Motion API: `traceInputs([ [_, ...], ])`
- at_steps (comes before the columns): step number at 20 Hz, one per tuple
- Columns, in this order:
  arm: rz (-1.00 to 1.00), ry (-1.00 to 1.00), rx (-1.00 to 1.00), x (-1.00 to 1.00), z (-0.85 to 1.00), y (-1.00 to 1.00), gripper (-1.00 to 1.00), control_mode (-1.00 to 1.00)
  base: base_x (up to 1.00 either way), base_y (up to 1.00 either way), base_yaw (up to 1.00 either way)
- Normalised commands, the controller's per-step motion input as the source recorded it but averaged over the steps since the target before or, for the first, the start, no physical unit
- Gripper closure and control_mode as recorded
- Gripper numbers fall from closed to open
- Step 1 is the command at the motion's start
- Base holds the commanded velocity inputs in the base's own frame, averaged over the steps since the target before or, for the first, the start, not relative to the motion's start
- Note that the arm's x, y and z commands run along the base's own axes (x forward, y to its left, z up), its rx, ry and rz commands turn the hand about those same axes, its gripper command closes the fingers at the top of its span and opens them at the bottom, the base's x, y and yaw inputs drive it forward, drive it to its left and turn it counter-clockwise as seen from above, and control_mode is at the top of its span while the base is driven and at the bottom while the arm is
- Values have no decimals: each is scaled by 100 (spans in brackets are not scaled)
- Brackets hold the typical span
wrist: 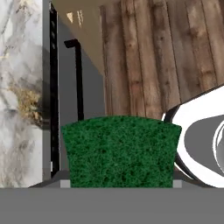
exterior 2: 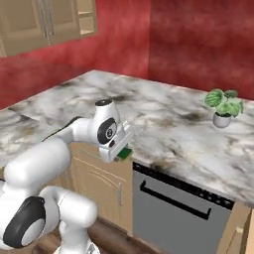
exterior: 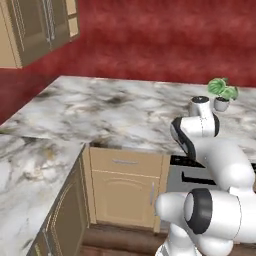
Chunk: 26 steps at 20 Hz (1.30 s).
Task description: Restock the sink supplies by placing the sponge and soap dispenser on the counter and next to the sink. Make sure the soap dispenser is upright.
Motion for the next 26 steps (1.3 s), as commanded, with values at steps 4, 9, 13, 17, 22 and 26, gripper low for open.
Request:
traceInputs([
  [4, 0, 0, 0, 0, 0, 0, 100, 100, 0, 81, 72],
  [9, 0, 0, 0, 0, 0, 0, 100, 100, -4, 68, 76],
  [13, 0, 0, 0, 0, 0, 0, 100, 100, -33, 53, 77],
  [17, 0, 0, 0, 0, 0, 0, 100, 100, -33, 47, 77],
  [22, 0, 0, 0, 0, 0, 0, 100, 100, -9, 49, 73],
  [26, 12, 0, 0, 20, -20, 0, 100, -100, 26, 18, 46],
])
